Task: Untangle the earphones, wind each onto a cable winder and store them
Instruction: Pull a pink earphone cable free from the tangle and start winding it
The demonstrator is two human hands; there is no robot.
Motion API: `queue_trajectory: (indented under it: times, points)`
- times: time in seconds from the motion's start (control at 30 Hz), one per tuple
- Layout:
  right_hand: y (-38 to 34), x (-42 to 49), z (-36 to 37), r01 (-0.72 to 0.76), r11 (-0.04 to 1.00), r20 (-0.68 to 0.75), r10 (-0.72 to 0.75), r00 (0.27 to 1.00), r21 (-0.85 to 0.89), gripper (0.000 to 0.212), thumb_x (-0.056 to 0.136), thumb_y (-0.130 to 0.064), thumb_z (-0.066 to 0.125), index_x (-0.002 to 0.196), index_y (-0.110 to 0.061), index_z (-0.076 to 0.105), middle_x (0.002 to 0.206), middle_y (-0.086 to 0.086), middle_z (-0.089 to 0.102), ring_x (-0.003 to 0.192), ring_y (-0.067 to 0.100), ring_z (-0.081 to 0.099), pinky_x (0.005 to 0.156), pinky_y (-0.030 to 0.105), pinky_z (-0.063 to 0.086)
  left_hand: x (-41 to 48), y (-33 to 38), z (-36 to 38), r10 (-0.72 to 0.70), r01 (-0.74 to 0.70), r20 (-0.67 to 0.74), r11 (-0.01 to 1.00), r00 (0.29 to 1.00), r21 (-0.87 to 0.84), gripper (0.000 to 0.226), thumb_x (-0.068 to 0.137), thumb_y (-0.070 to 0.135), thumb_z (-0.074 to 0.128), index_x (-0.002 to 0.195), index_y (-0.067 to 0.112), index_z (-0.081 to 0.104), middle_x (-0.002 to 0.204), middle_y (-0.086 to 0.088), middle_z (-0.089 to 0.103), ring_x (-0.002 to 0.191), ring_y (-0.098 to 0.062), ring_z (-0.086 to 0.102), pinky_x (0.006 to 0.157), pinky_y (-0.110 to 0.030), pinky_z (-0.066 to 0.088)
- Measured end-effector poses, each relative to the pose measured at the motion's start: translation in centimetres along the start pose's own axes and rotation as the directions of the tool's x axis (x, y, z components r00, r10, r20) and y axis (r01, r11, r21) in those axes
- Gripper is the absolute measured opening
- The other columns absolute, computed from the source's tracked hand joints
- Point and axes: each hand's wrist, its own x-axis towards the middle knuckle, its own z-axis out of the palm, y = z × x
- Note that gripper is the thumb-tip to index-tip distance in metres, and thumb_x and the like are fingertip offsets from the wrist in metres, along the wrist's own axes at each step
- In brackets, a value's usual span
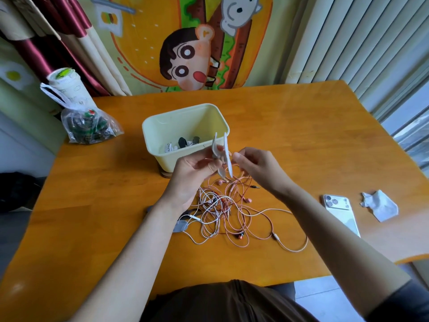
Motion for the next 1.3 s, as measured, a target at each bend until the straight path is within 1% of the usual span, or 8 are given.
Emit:
queue_trajectory:
  times: [0.23,0.43,0.57,0.67,0.8,1.03,1.2,1.3]
  points:
    - [0.5,-0.6,3.2,-0.17,0.918,0.024,0.173,0.985,0.359,0.033,0.101,-0.02,0.042,0.07,-0.011,0.051,0.057,-0.003,0.048,0.047,0.003,0.044,0.054,0.019,0.04,0.2,-0.2,0.5,-0.101,0.049,-0.177,0.959,0.979,-0.278,0.033,0.078,0.012,0.059,0.111,0.016,0.065,0.11,-0.002,0.071,0.105,-0.021,0.066,0.087,-0.032,0.056]
    - [0.3,-0.9,3.8,-0.195,0.953,0.079,0.181,0.98,0.23,0.034,0.1,-0.024,0.043,0.072,-0.013,0.059,0.056,-0.001,0.051,0.051,0.009,0.047,0.054,0.02,0.039,0.5,-0.6,0.4,-0.134,0.018,-0.297,0.931,0.946,-0.363,0.026,0.093,0.003,0.05,0.113,0.015,0.063,0.113,-0.005,0.069,0.104,-0.023,0.066,0.085,-0.036,0.057]
    - [-0.4,-1.5,3.9,-0.085,0.996,0.027,0.086,0.996,-0.02,0.029,0.098,-0.025,0.045,0.076,-0.018,0.063,0.06,-0.002,0.056,0.054,0.011,0.051,0.056,0.028,0.045,0.8,-0.9,-0.2,0.009,0.037,-0.485,0.996,0.874,0.085,0.024,0.089,0.006,0.063,0.11,0.018,0.068,0.112,-0.006,0.069,0.105,-0.021,0.066,0.081,-0.027,0.056]
    - [-1.3,-1.8,2.8,-0.031,0.991,0.086,0.043,0.995,-0.13,0.024,0.096,-0.025,0.049,0.082,-0.019,0.066,0.06,-0.005,0.057,0.05,0.005,0.051,0.05,0.021,0.043,0.9,-1.3,-1.3,0.294,0.019,-0.458,0.826,0.839,0.564,0.03,0.086,0.005,0.067,0.116,0.009,0.068,0.103,-0.004,0.067,0.094,-0.015,0.064,0.07,-0.006,0.048]
    - [-2.4,-1.3,0.0,0.074,0.957,0.098,-0.048,0.994,-0.281,0.021,0.095,-0.026,0.053,0.088,-0.018,0.071,0.057,-0.013,0.053,0.047,0.0,0.046,0.046,0.013,0.032,0.8,-1.4,-2.5,0.339,0.003,-0.306,0.666,0.89,0.746,0.039,0.082,-0.005,0.068,0.12,0.0,0.063,0.096,0.0,0.058,0.086,-0.009,0.057,0.07,0.0,0.042]
    - [-2.5,0.8,-3.1,0.191,0.874,-0.005,-0.216,0.976,-0.446,0.019,0.093,-0.025,0.057,0.092,-0.017,0.074,0.081,-0.006,0.067,0.056,0.0,0.049,0.051,0.011,0.034,0.4,-1.1,-1.2,0.051,-0.054,0.022,0.783,0.998,0.619,0.042,0.081,-0.004,0.067,0.118,0.014,0.063,0.098,0.006,0.065,0.104,-0.015,0.061,0.097,-0.026,0.047]
    - [-1.5,1.1,-3.3,0.121,0.941,-0.08,-0.154,0.985,-0.315,0.022,0.091,-0.028,0.06,0.085,-0.011,0.073,0.06,-0.009,0.054,0.049,0.002,0.041,0.047,0.014,0.028,-0.1,0.3,0.2,0.068,-0.091,0.105,0.967,0.992,0.237,0.039,0.08,-0.003,0.067,0.111,0.021,0.068,0.105,-0.005,0.07,0.102,-0.015,0.062,0.09,-0.026,0.051]
    - [-0.7,0.6,-2.4,0.06,0.989,-0.031,-0.065,0.997,-0.138,0.026,0.092,-0.03,0.058,0.082,-0.011,0.072,0.06,0.001,0.049,0.052,0.007,0.034,0.046,0.02,0.023,0.1,0.6,0.3,0.072,-0.071,0.074,0.997,0.995,-0.008,0.032,0.074,0.021,0.079,0.105,0.027,0.074,0.104,0.001,0.072,0.102,-0.017,0.063,0.086,-0.028,0.052]
